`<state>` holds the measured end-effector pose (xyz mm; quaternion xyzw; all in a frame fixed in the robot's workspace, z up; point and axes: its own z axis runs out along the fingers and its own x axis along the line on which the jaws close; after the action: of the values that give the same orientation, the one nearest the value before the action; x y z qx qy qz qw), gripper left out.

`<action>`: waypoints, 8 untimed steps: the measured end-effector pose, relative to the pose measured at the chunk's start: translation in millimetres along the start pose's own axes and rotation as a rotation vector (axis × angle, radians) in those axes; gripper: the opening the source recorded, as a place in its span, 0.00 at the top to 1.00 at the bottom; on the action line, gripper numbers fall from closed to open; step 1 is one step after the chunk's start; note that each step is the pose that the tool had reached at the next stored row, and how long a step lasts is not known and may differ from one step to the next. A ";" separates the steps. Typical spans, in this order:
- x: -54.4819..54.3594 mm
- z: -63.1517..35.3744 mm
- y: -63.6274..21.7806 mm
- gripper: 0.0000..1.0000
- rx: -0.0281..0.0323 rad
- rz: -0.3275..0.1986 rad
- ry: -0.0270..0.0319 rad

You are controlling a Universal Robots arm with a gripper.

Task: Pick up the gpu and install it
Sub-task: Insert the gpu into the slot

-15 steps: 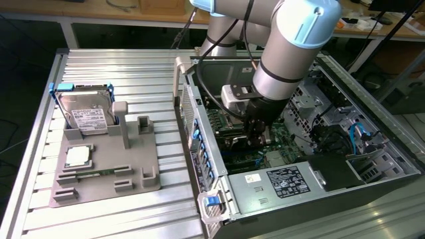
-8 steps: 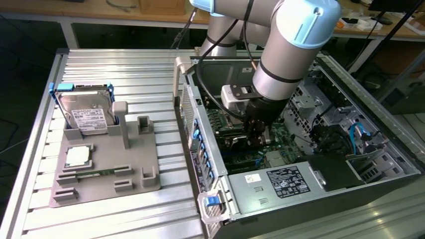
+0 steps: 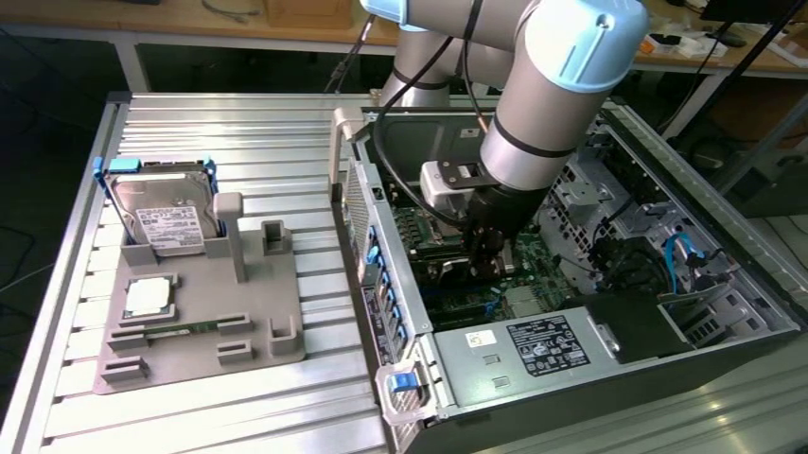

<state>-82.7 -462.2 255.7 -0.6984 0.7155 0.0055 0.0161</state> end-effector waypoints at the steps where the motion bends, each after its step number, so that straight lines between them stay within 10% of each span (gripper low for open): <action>1: 0.0 -0.4 0.0 0.73 0.0000 0.000 0.0000; 8: -0.2 -5.2 -0.1 0.73 -0.0001 0.000 0.0001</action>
<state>-82.7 -462.2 260.9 -0.6984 0.7155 0.0055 0.0160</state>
